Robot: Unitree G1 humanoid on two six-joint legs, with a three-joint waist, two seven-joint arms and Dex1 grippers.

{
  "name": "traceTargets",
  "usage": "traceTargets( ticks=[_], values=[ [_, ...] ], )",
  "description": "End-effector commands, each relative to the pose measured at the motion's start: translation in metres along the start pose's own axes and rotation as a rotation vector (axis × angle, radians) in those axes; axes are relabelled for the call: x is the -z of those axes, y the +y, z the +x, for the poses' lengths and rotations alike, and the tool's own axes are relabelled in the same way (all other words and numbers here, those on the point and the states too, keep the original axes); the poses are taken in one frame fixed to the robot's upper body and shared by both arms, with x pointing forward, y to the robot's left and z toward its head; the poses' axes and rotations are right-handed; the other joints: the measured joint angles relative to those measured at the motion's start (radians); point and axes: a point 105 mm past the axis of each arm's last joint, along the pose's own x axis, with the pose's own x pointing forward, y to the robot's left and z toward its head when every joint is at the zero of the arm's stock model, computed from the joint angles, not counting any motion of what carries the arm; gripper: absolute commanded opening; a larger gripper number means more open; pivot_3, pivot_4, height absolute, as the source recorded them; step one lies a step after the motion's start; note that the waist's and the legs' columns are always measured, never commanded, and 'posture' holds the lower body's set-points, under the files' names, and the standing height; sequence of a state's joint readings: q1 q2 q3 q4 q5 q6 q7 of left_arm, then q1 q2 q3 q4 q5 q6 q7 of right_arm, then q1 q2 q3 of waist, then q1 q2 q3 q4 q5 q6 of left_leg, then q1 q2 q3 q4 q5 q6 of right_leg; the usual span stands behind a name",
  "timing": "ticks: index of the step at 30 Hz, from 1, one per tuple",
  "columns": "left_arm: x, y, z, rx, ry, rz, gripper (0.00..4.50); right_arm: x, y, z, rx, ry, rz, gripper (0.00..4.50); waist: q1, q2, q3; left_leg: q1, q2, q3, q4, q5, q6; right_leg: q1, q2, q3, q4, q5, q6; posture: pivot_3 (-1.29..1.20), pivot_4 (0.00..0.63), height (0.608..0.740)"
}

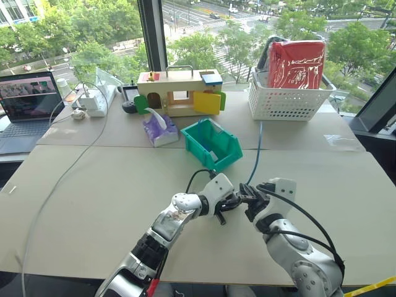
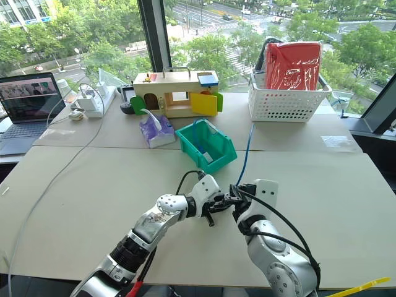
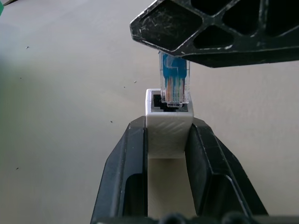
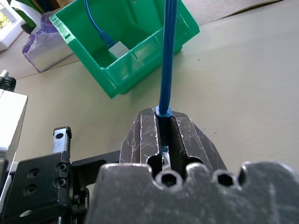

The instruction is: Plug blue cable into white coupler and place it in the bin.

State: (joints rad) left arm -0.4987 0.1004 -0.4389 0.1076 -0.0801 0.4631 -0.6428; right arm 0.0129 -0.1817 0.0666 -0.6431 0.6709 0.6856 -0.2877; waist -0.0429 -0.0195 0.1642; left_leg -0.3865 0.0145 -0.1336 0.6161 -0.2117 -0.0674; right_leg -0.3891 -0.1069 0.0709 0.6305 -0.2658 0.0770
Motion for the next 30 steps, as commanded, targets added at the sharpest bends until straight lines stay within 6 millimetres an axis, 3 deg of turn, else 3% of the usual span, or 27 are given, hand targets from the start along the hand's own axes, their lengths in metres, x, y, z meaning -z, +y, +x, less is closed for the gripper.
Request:
traceTargets(
  ticks=[1,12,18,23,30],
  values=[
    [0.001,-0.007,0.001,0.029,-0.001,-0.023,0.64,0.006,-0.002,0.001,0.006,0.018,-0.002,0.00,0.000,0.000,0.000,0.000,0.000,0.000,0.000,0.000,0.000,0.000,0.000,0.000,0.000,0.000,0.000,0.00,0.150,0.740],
    [0.000,-0.007,0.000,0.031,-0.005,-0.035,0.64,0.014,-0.005,0.007,0.002,0.035,0.013,0.00,-0.003,0.000,0.000,0.002,0.000,0.000,0.000,0.000,0.000,0.001,0.000,0.000,0.001,0.000,0.001,0.00,0.150,0.740],
    [0.001,-0.007,-0.001,0.033,-0.002,-0.036,0.64,0.019,-0.005,0.004,-0.011,0.059,-0.074,0.00,-0.003,0.000,0.000,0.002,0.000,0.000,0.000,0.000,0.000,0.001,0.000,0.000,0.001,0.000,0.001,0.00,0.150,0.740],
    [0.002,-0.007,-0.002,0.039,0.008,-0.039,0.64,0.032,0.001,0.003,-0.052,0.100,-0.211,0.00,-0.003,-0.001,-0.001,0.002,0.000,0.000,0.000,0.000,0.000,0.001,0.000,0.000,0.001,-0.001,0.001,0.00,0.150,0.740],
    [0.001,-0.006,-0.006,0.045,0.020,-0.043,0.64,0.052,-0.004,0.004,-0.029,0.134,-0.203,0.00,-0.005,-0.002,-0.003,0.003,0.000,0.000,0.000,0.000,0.000,0.002,0.000,0.000,0.001,-0.002,0.003,0.00,0.150,0.740]
  ],
)
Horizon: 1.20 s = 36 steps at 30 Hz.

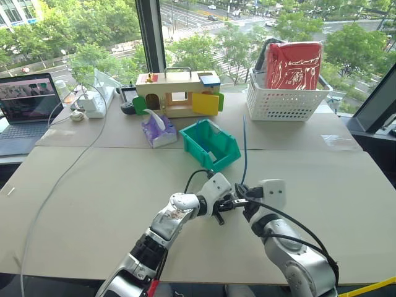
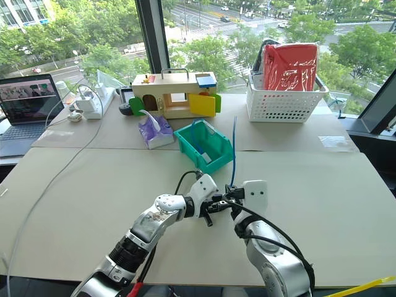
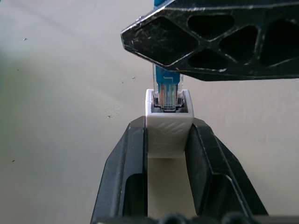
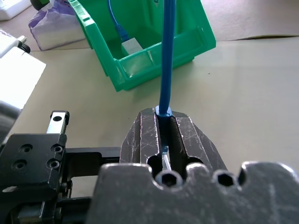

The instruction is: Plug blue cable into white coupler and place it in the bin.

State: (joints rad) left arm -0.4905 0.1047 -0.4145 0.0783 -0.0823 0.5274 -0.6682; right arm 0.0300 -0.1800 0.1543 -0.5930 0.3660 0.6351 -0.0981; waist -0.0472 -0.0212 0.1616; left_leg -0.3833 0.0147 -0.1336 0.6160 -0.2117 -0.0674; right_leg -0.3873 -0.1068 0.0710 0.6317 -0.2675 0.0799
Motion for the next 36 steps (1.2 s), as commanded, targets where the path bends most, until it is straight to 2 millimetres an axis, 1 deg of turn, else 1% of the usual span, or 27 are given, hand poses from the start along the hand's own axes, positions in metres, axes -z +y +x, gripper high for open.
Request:
traceTargets(
  ticks=[1,4,10,14,20,24,27,31,33,34,35,36],
  values=[
    [-0.002,-0.007,-0.001,0.039,-0.002,-0.004,0.64,0.042,-0.002,-0.002,0.016,0.140,0.028,0.00,-0.001,0.000,0.000,0.000,0.000,0.000,0.000,0.000,0.000,0.000,0.000,0.000,0.000,0.000,0.000,0.00,0.150,0.740],
    [-0.001,-0.007,-0.003,0.039,0.005,-0.004,0.64,0.051,-0.005,-0.003,0.030,0.154,0.036,0.00,-0.002,0.000,-0.001,0.001,0.000,0.000,0.000,0.000,0.000,0.001,0.000,0.000,0.000,0.000,0.000,0.00,0.150,0.740],
    [-0.001,-0.005,-0.007,0.037,0.016,-0.001,0.64,0.060,0.003,-0.002,0.013,0.170,0.020,0.00,-0.006,-0.001,-0.003,0.002,0.000,0.000,0.000,0.000,0.000,0.001,0.000,0.000,0.001,0.000,0.000,0.00,0.150,0.740],
    [0.000,-0.005,-0.010,0.035,0.025,0.001,0.64,0.072,0.006,-0.003,0.006,0.212,-0.011,0.00,-0.012,-0.001,-0.004,0.003,0.000,0.000,0.000,0.000,0.000,0.001,0.000,0.000,0.001,0.000,0.001,0.00,0.150,0.740],
    [0.001,-0.005,-0.013,0.039,0.035,0.000,0.64,0.088,0.009,-0.003,0.005,0.251,0.002,0.00,-0.020,-0.003,-0.010,0.005,0.001,0.000,-0.001,0.000,0.000,0.003,0.000,0.000,0.001,-0.001,0.001,0.00,0.150,0.740],
    [0.001,-0.005,-0.014,0.039,0.038,-0.003,0.64,0.089,0.007,-0.002,0.010,0.252,0.024,0.00,-0.023,-0.007,-0.015,0.009,0.001,0.000,-0.003,0.000,0.000,0.005,0.001,0.000,0.001,-0.001,0.000,0.00,0.150,0.740],
    [0.002,-0.005,-0.013,0.038,0.040,-0.010,0.64,0.082,0.009,0.000,-0.003,0.222,0.080,0.00,-0.023,-0.008,-0.015,0.013,0.002,0.000,-0.004,0.000,0.000,0.009,0.001,0.000,0.000,-0.001,0.000,0.00,0.150,0.740],
    [0.002,-0.005,-0.011,0.035,0.037,-0.016,0.64,0.072,0.007,0.003,-0.005,0.188,0.072,0.00,-0.022,-0.008,-0.015,0.014,0.002,0.000,-0.004,0.000,0.000,0.010,0.001,0.000,0.000,-0.002,0.000,0.00,0.150,0.740],
    [0.001,-0.005,-0.010,0.031,0.032,-0.017,0.64,0.070,0.005,0.004,-0.004,0.182,0.054,0.96,-0.021,-0.008,-0.015,0.014,0.002,0.000,-0.004,0.000,0.000,0.010,0.001,0.000,0.000,-0.002,0.000,0.00,0.150,0.740],
    [0.001,-0.005,-0.010,0.029,0.030,-0.018,0.64,0.068,0.005,0.004,-0.002,0.179,0.053,1.17,-0.020,-0.008,-0.015,0.014,0.002,0.000,-0.005,0.000,0.000,0.011,0.001,0.000,0.000,-0.002,0.000,0.00,0.150,0.740],
    [0.001,-0.005,-0.010,0.028,0.028,-0.019,0.64,0.068,0.004,0.005,0.000,0.177,0.052,1.57,-0.019,-0.008,-0.015,0.013,0.001,0.000,-0.004,0.000,0.000,0.010,0.001,0.000,0.000,-0.002,0.000,0.00,0.150,0.740],
    [0.001,-0.005,-0.009,0.027,0.027,-0.020,0.64,0.068,0.004,0.005,-0.001,0.177,0.047,1.79,-0.019,-0.008,-0.015,0.013,0.002,0.000,-0.004,0.000,0.000,0.010,0.001,0.000,0.000,-0.002,0.000,0.00,0.150,0.740]
  ],
)
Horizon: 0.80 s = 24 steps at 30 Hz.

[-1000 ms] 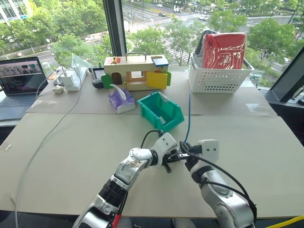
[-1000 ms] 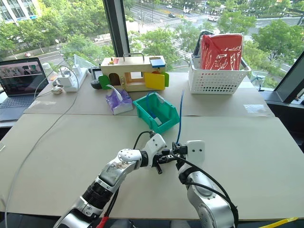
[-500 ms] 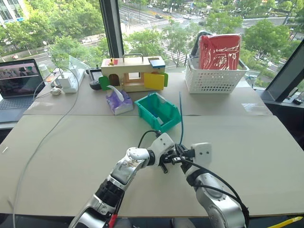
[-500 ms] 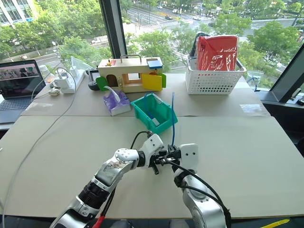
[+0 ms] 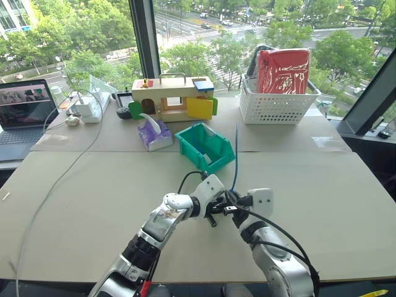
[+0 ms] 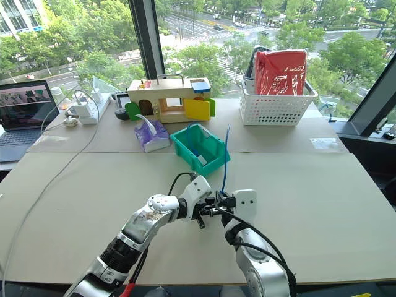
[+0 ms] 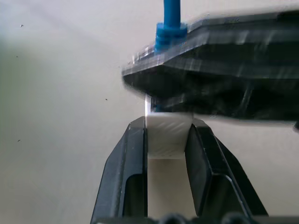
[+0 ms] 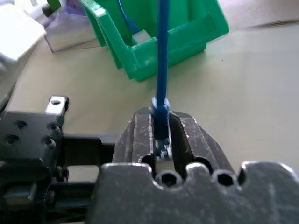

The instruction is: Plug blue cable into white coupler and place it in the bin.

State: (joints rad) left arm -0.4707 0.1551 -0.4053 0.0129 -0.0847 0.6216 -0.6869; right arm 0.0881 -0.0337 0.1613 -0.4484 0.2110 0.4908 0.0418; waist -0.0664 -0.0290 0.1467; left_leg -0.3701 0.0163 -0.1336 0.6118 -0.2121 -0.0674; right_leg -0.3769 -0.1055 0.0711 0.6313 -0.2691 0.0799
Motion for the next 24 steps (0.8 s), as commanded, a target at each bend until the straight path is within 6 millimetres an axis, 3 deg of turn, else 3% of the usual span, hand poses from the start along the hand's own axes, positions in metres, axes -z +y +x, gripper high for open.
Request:
traceTargets(
  ticks=[1,7,11,12,22,24],
  values=[
    [-0.010,-0.009,0.003,0.036,-0.040,0.002,0.64,0.040,-0.008,-0.002,0.022,0.173,-0.004,2.17,0.000,0.000,0.000,0.000,0.000,0.000,0.000,0.000,0.000,0.000,0.000,0.000,0.000,0.000,0.000,0.00,0.150,0.740],
    [-0.010,-0.009,0.004,0.030,-0.045,-0.003,0.64,0.041,-0.007,-0.002,0.014,0.185,-0.014,4.26,0.000,0.000,0.000,0.000,0.000,0.000,0.000,0.000,0.000,0.000,0.000,0.000,0.000,0.000,0.000,0.00,0.150,0.740],
    [-0.010,-0.009,0.005,0.029,-0.046,-0.005,0.64,0.040,-0.006,-0.002,0.010,0.176,-0.004,4.26,0.000,0.000,0.000,0.000,0.000,0.000,0.000,0.000,0.000,0.000,0.000,0.000,0.000,0.000,0.000,0.00,0.150,0.740],
    [-0.010,-0.009,0.005,0.029,-0.047,-0.006,0.64,0.039,-0.005,-0.002,0.009,0.168,0.003,3.70,0.001,0.000,0.000,0.000,0.000,0.000,0.000,0.000,0.000,0.000,0.000,0.000,0.000,0.000,0.000,0.00,0.150,0.740],
    [-0.010,-0.010,0.006,0.034,-0.049,-0.014,0.64,0.020,-0.007,0.001,0.009,0.071,0.016,0.43,0.009,0.000,0.000,-0.002,0.000,0.000,0.000,0.000,0.000,-0.001,0.000,0.000,-0.001,0.000,0.000,0.00,0.150,0.740],
    [-0.011,-0.010,0.006,0.035,-0.052,-0.013,0.64,0.018,-0.008,0.001,0.011,0.064,0.016,0.39,0.010,0.000,0.000,-0.002,0.000,0.000,0.000,0.000,0.000,-0.001,0.000,0.000,-0.001,0.000,0.000,0.00,0.150,0.740]
  ],
)
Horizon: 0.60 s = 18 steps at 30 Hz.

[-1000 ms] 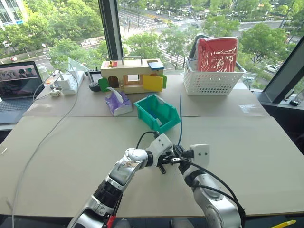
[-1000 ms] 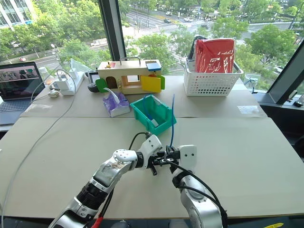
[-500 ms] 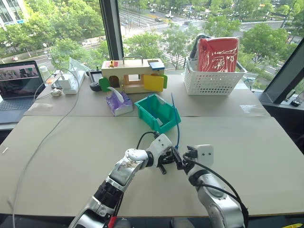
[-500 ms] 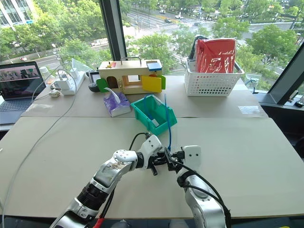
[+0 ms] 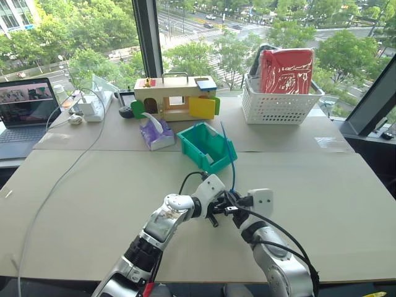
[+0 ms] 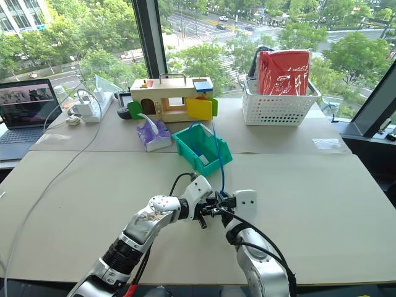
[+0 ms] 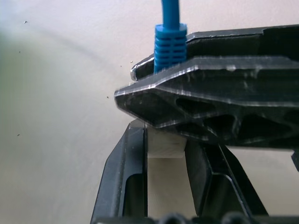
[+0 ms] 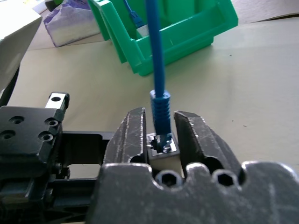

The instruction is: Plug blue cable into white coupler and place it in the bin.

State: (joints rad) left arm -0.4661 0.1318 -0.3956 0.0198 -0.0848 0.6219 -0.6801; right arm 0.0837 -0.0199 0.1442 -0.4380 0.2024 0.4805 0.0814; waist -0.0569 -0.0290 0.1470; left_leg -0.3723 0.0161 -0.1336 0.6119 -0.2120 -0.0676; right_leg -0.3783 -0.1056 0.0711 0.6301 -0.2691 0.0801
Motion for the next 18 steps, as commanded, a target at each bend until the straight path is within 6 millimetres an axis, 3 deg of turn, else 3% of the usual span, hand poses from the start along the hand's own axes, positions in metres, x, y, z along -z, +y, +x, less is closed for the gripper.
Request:
traceTargets(
  ticks=[1,5,6,13,14,18],
  values=[
    [-0.009,-0.009,0.004,0.037,-0.038,0.007,0.64,0.019,-0.009,0.000,0.033,0.072,0.012,0.39,0.001,0.000,0.000,0.000,0.000,0.000,0.000,0.000,0.000,0.000,0.000,0.000,0.000,0.000,0.000,0.00,0.150,0.740],
    [-0.012,-0.006,0.003,0.021,-0.054,-0.004,0.64,0.016,-0.012,0.001,0.039,0.064,0.015,0.39,0.003,0.000,0.000,-0.001,0.000,0.000,0.000,0.000,0.000,0.000,0.000,0.000,0.000,0.000,0.000,0.00,0.150,0.740],
    [-0.013,-0.006,0.003,0.027,-0.067,-0.011,1.66,0.016,-0.013,0.001,0.040,0.063,0.015,0.39,0.004,0.000,0.000,-0.001,0.000,0.000,0.000,0.000,0.000,0.000,0.000,0.000,0.000,0.000,0.000,0.00,0.150,0.740],
    [-0.024,0.007,-0.005,0.034,-0.119,0.034,4.18,0.008,-0.025,0.006,0.059,0.040,0.014,0.38,0.010,0.000,0.000,-0.005,0.000,0.000,0.000,0.000,0.000,-0.005,0.000,0.000,0.000,0.000,0.000,0.00,0.150,0.740],
    [-0.022,0.008,-0.006,0.049,-0.112,0.043,4.46,0.006,-0.028,0.006,0.065,0.036,0.010,0.38,0.011,0.000,0.000,-0.006,0.000,0.000,0.001,0.001,-0.001,-0.006,0.000,0.000,0.000,0.000,0.000,0.00,0.150,0.740],
    [-0.019,0.019,-0.018,0.056,-0.106,0.059,4.50,-0.006,-0.043,0.004,0.091,0.012,-0.013,0.37,0.014,0.001,0.001,-0.008,0.000,0.000,0.001,0.001,-0.001,-0.007,0.000,0.000,0.000,0.001,0.000,0.00,0.150,0.740]
  ],
)
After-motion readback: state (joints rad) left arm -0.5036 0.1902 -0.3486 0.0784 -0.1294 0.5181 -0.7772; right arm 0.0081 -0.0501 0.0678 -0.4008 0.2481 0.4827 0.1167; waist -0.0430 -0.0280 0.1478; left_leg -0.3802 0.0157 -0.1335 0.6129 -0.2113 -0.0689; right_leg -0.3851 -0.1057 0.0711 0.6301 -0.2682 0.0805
